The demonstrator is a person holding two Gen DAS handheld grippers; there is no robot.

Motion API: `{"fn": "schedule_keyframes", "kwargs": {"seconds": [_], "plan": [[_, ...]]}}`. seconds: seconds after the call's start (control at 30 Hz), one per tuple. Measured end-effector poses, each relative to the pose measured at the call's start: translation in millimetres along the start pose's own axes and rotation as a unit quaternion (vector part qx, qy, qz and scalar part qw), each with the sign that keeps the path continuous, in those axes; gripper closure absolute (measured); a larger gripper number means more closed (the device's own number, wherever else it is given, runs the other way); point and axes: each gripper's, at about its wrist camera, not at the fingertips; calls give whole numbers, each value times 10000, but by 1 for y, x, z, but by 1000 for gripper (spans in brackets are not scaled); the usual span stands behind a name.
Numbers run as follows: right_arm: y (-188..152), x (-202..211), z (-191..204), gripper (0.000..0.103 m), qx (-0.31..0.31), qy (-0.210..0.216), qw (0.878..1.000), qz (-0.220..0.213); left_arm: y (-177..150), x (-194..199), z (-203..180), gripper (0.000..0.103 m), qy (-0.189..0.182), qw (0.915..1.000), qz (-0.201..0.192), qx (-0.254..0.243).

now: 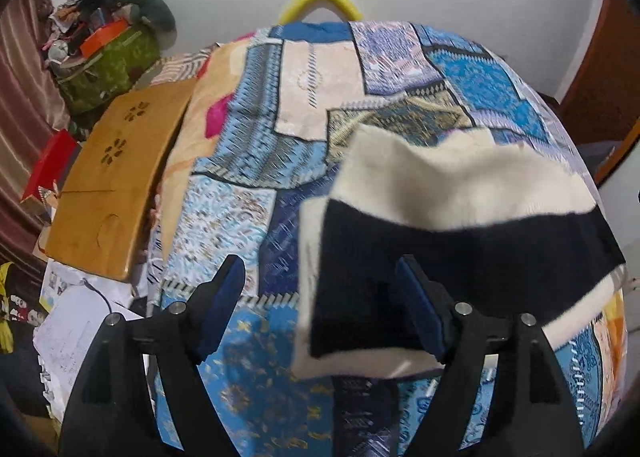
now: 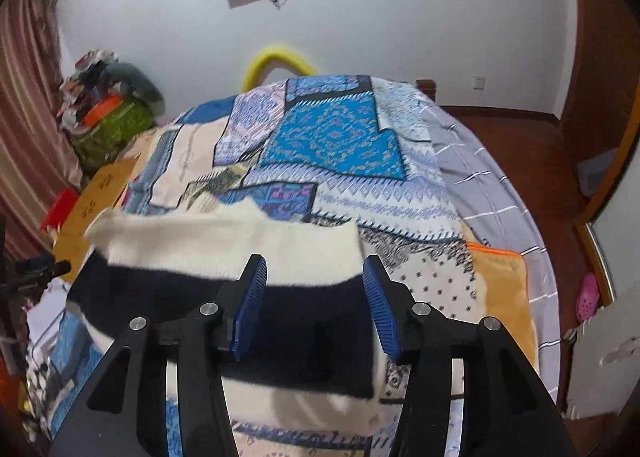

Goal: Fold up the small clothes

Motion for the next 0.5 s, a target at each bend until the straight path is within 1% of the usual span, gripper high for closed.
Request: {"fn": "schedule_keyframes", "kwargs": {"seconds": [0.13,0.2,0.3,0.37,0.43,0.5], "plan": [[-12,-7,8,45,18,113,9998,155,-10,-8,-15,25,-76,9997,200,-91],[-18,-7,10,44,32,150,9996,217,-14,-12,-21,25,-134,9994,290,-94],[-32,-11,14,44,7,244,9988,420,-22,-19,-28,25,-237,9988,410,-98],[-43,-17,16,43,57,284,9978,603,-27,-25,-32,25,-139,9988,429,-208],[-53,-22,16,43,131,217,9969,745,-30,-32,-31,25,2,9986,454,-263],[-59,-25,14,43,158,157,9964,822,-32,-37,-24,25,29,9986,500,-145]]}}
Point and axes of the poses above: each gripper's, at about its wrist camera, not at the fingertips, and x roughly against the way its jaws point, z to its left, y to its top, and after that the axes turned 15 degrees about -z, right-handed
